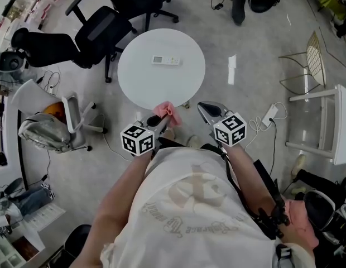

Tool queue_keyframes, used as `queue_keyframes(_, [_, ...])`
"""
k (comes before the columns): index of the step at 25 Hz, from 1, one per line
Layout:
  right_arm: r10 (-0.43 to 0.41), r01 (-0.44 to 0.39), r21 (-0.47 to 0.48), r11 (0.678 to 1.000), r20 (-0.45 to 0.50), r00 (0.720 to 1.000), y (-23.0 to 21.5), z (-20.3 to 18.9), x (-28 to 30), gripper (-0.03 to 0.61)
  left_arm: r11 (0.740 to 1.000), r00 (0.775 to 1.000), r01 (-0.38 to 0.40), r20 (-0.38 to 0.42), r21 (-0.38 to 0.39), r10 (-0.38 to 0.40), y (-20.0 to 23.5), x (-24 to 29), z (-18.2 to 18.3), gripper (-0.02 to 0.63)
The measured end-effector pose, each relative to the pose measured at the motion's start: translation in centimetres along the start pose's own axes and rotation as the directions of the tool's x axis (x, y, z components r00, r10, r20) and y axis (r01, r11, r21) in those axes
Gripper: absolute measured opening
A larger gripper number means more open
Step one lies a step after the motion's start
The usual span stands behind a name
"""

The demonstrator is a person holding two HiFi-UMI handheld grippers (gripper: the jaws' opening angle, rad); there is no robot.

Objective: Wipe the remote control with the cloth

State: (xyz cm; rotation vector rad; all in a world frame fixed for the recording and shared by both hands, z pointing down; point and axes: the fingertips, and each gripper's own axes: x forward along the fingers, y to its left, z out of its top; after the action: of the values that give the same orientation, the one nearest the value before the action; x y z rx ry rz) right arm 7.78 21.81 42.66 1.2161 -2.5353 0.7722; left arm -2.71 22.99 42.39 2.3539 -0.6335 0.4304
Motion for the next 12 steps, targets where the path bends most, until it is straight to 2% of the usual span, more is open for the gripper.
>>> queue_keyframes(12, [-0.051, 0.052, 0.037, 0.998, -0.019, 0.999, -2.2, 3.4, 7.7, 0.008, 0.999, 0.999, 0.035, -0.039, 0.007, -0.034, 8.2, 0.7, 5.0, 0.020])
